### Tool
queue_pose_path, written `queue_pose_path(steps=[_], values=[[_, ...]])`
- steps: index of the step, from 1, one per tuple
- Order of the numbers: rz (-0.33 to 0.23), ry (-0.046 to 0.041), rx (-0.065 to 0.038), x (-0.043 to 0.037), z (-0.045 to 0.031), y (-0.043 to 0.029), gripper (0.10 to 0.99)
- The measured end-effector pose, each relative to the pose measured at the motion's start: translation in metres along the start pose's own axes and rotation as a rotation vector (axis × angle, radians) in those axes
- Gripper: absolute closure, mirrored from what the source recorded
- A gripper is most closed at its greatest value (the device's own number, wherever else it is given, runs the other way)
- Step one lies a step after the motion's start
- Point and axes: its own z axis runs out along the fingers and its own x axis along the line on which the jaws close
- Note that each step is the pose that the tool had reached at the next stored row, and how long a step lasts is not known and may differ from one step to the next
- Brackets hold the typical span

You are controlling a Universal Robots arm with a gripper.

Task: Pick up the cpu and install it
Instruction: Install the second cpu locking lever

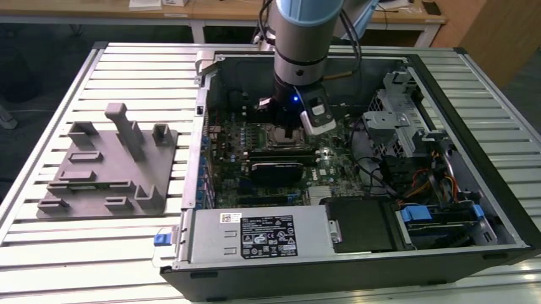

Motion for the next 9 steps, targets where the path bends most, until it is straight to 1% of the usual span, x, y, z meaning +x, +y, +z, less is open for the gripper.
queue_pose_path(steps=[2,4,6,9], values=[[0.000,-0.0003,0.001,0.0005,0.0010,0.0043,0.980],[0.000,-0.0003,0.001,0.0010,0.0015,0.0069,0.980],[0.000,-0.0003,0.002,0.0012,0.0017,0.0082,0.980],[0.000,-0.0004,0.002,0.0012,0.0017,0.0083,0.980]])
